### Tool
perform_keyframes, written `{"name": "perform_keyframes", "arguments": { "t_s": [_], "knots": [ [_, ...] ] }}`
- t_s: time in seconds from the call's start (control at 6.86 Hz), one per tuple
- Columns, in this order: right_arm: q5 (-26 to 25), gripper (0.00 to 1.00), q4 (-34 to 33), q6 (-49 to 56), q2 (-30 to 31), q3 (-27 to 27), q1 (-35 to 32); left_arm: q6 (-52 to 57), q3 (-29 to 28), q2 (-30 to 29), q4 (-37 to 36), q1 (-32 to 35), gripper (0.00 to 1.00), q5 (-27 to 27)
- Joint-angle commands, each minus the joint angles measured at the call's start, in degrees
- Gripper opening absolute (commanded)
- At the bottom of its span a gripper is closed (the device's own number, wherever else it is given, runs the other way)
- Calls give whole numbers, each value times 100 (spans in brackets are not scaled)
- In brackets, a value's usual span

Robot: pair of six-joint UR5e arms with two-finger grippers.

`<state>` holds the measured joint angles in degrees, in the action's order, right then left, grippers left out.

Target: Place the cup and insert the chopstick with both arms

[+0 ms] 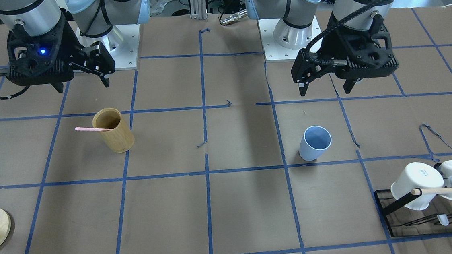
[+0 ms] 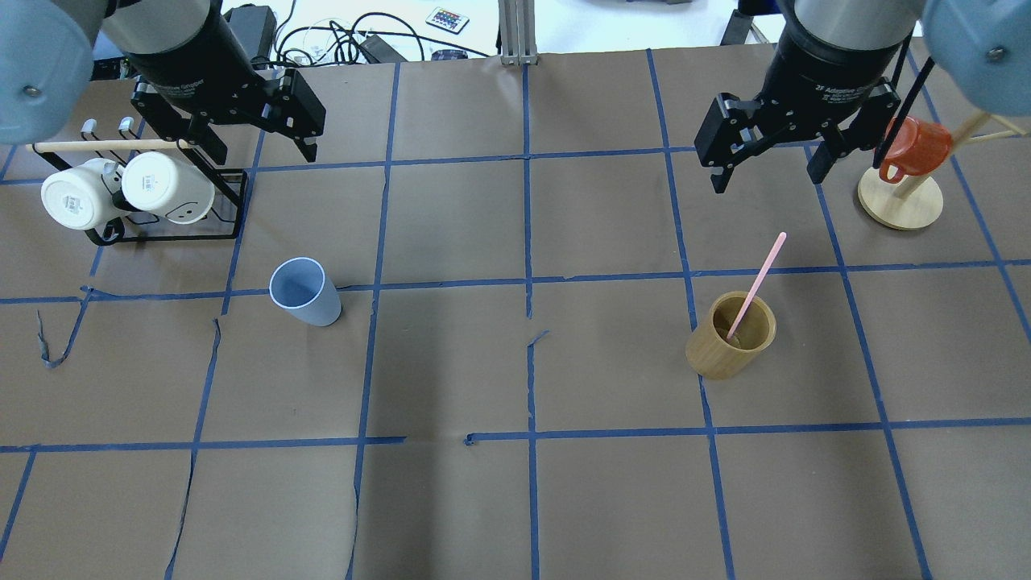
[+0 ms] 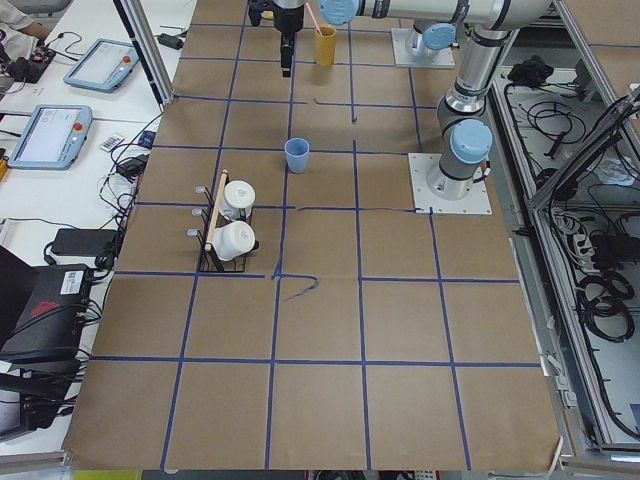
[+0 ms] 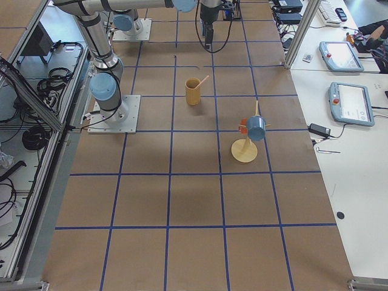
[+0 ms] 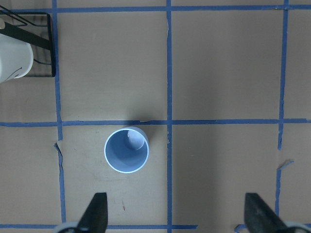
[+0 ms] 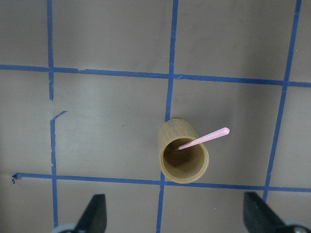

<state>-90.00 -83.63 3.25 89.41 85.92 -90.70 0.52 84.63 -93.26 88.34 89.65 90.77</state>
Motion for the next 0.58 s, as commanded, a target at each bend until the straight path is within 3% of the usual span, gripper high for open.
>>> {"name": "perform_keyframes", "arguments": {
  "t_s": [0.0,0.44],
  "knots": [
    [-9,100,5,0,7,4,0,10,-7,-8,-10,0,100,-7],
    [-18,100,5,9,7,4,9,45,141,10,-54,0,100,2]
  ]
}}
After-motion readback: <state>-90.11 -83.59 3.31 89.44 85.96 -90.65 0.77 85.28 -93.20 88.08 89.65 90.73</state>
